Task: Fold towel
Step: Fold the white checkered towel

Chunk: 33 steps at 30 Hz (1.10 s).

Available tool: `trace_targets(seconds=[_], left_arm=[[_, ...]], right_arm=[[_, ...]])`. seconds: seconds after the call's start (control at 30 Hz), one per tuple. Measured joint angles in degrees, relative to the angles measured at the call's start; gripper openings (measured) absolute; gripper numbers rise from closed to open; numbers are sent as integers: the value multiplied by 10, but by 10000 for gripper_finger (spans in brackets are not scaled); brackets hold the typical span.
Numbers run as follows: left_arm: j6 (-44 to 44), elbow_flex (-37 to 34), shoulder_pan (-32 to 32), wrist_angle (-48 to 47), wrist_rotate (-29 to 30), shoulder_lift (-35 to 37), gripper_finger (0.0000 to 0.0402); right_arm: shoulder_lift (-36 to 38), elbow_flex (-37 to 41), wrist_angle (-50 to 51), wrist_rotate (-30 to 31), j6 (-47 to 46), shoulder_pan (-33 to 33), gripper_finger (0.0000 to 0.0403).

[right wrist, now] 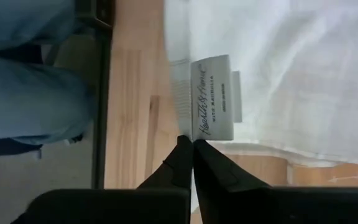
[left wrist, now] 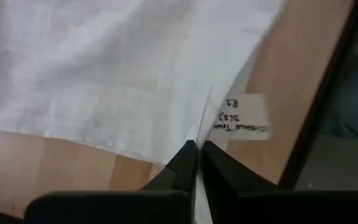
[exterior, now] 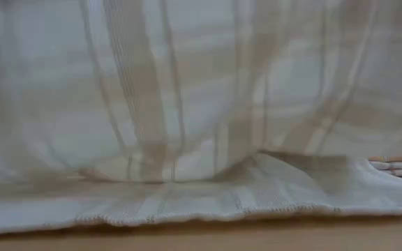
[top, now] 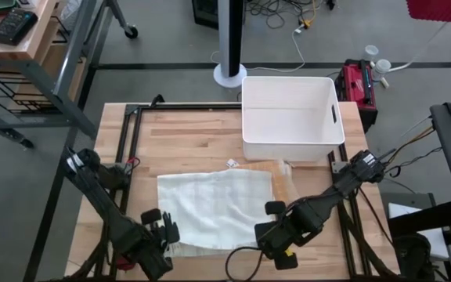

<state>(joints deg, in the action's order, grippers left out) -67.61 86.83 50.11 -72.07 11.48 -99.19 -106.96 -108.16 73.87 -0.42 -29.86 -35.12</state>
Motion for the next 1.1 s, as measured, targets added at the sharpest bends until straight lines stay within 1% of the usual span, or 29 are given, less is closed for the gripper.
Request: trace_targets(seconds=[0.13, 0.27, 0.43, 0.53, 0.67, 0.73, 0.87, 0.97, 1.1], left_arm=[[-10, 0, 5, 7, 9, -19, 37], [-21, 0, 12, 21, 9, -31, 61], [-43, 0, 17, 16, 22, -32, 84], [-68, 0, 19, -22, 54, -32, 92], [-112, -8, 13, -89, 114, -31, 91], [-131, -18, 2, -101, 131, -24, 86], [-148, -70, -28, -74, 142, 11, 76], [-141, -133, -54, -10, 149, 51, 77], [-111, -252, -82, 119, 151, 133, 77]], right_arm=[[0, 47, -30, 1, -23, -6, 21], [0, 87, -32, -1, -51, -17, 61], [0, 110, -35, 4, -83, -34, 112], [2, 120, -34, 47, -102, -42, 135], [5, 124, -23, 146, -113, -45, 155], [6, 124, -15, 178, -118, -39, 160], [7, 140, -12, 219, -137, -11, 161], [8, 172, -12, 227, -136, 16, 158], [27, 238, -34, 229, -137, 51, 156]])
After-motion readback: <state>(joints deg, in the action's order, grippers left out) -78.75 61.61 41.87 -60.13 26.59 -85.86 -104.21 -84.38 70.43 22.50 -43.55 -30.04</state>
